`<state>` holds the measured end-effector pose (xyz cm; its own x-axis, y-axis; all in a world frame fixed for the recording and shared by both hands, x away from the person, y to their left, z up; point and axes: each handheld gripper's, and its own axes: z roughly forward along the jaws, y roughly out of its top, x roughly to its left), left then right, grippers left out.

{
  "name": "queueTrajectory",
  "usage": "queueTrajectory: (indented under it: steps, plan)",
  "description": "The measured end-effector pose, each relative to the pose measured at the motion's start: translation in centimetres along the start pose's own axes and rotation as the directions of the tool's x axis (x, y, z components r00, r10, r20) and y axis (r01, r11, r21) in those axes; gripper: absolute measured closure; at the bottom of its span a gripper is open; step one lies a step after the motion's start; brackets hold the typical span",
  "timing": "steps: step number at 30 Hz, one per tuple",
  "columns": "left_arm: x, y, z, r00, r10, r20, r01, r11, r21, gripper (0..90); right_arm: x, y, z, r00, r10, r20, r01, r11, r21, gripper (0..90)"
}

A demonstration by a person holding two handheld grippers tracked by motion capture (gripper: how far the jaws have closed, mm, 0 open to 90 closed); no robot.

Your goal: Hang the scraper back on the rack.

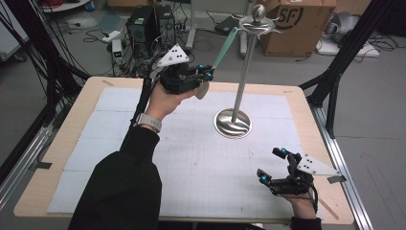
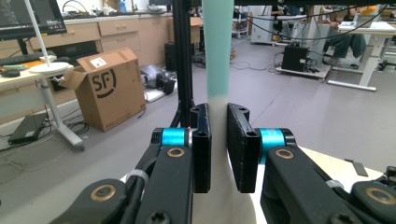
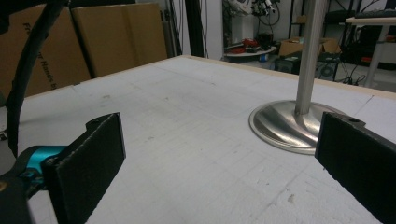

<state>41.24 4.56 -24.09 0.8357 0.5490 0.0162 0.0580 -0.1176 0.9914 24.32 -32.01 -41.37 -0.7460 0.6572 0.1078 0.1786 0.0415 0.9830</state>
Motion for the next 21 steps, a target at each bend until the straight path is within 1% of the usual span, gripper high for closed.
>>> queueTrajectory:
  steps: [4, 8, 11, 13, 17, 21]
  plan:
    - [-0.2, -0.2, 0.5, 1.0, -0.008, 0.002, 0.008, 1.0, 0.005, 80.3, -0.1, 0.0, -0.1, 1.0, 0.001, 0.005, -0.001, 1.0, -0.003, 0.6]
    - [-0.4, -0.3, 1.0, 0.9997, -0.021, -0.011, 0.021, 0.9997, 0.011, 80.2, -0.1, 0.0, -0.1, 1.0, -0.003, 0.002, 0.003, 1.0, -0.001, 0.6]
    - [-0.6, -0.3, 1.6, 0.9982, -0.058, -0.018, 0.058, 0.9981, 0.018, 80.2, 0.0, 0.0, -0.1, 1.0, -0.002, 0.003, 0.002, 1.0, -0.001, 0.6]
    - [-0.9, -0.3, 2.1, 0.9965, -0.076, -0.034, 0.076, 0.9969, 0.021, 80.2, 0.0, 0.0, 0.0, 1.0, -0.003, 0.004, 0.003, 1.0, -0.002, 0.6]
    - [-1.2, -0.4, 2.9, 0.9956, -0.085, -0.04, 0.086, 0.9961, 0.022, 80.2, 0.0, 0.0, -0.1, 1.0, -0.005, 0.003, 0.006, 1.0, -0.004, 0.6]
    - [-1.3, -0.5, 3.0, 0.9951, -0.085, -0.05, 0.087, 0.9961, 0.02, 79.9, -0.1, 0.0, -0.3, 1.0, 0.001, 0.008, -0.001, 1.0, -0.005, 0.6]
